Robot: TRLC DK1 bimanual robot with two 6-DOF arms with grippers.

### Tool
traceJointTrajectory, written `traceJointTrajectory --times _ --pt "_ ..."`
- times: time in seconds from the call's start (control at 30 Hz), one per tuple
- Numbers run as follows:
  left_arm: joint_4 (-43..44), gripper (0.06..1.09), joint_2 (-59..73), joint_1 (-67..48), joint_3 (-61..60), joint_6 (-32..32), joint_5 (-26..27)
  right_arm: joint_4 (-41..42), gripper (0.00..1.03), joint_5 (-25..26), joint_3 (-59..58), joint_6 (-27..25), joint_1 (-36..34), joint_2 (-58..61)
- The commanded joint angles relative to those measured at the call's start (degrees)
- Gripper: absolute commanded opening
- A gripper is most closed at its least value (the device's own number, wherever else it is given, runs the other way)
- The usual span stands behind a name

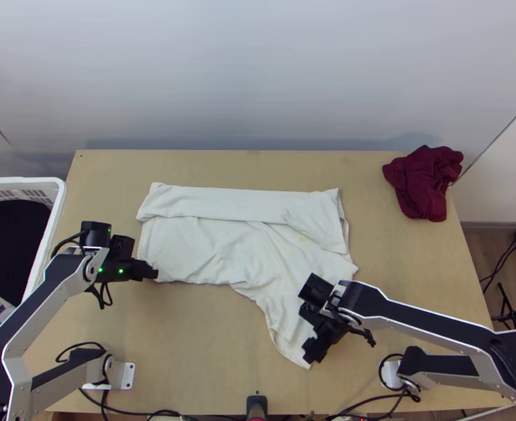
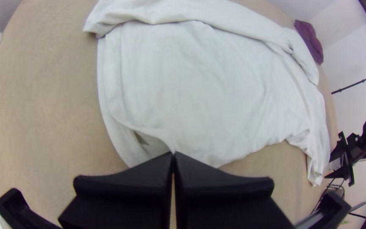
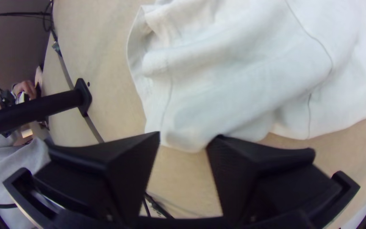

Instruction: Fold the t-shirt

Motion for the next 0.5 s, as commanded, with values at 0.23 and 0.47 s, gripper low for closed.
traceJointTrajectory --times 0.23,0.47 --pt "0.40 0.10 -0.31 0.51 1.95 -1.37 -0.14 -1.20 0.03 2.36 2.74 -1.34 -4.82 -5.99" --pt "-3.82 0.10 -0.48 5.17 9.86 -1.81 -0.05 -5.68 0.03 2.36 13.11 -6.00 -23.02 -12.59"
